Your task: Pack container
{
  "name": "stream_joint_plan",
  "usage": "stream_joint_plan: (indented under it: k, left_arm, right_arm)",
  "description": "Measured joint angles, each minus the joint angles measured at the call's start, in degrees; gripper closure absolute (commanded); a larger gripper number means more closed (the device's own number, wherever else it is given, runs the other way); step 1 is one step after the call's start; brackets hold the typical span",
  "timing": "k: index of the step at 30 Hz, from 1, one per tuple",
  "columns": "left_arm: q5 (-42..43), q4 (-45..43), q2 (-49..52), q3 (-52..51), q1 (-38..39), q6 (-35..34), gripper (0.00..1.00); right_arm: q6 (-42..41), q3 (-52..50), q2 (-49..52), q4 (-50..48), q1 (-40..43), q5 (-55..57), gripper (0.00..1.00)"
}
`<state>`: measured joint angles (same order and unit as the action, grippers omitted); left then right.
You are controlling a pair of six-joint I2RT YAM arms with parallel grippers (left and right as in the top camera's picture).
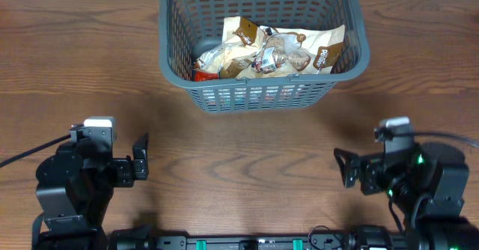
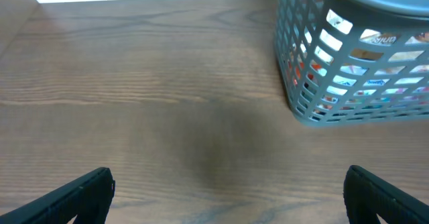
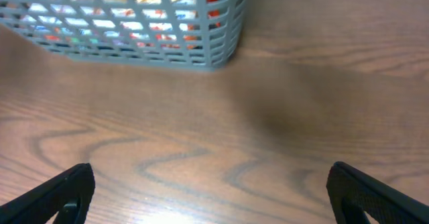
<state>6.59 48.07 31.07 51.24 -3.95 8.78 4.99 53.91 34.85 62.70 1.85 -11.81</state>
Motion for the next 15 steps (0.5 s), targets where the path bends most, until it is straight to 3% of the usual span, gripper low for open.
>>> stream_joint_plan:
  k: [15]
  left_arm:
    - [-0.85, -0.15, 0.04, -0.15, 0.00, -1.29, 0.01]
  right_arm:
    - [0.00, -3.54, -2.38, 1.40, -0.17, -0.17, 0.01]
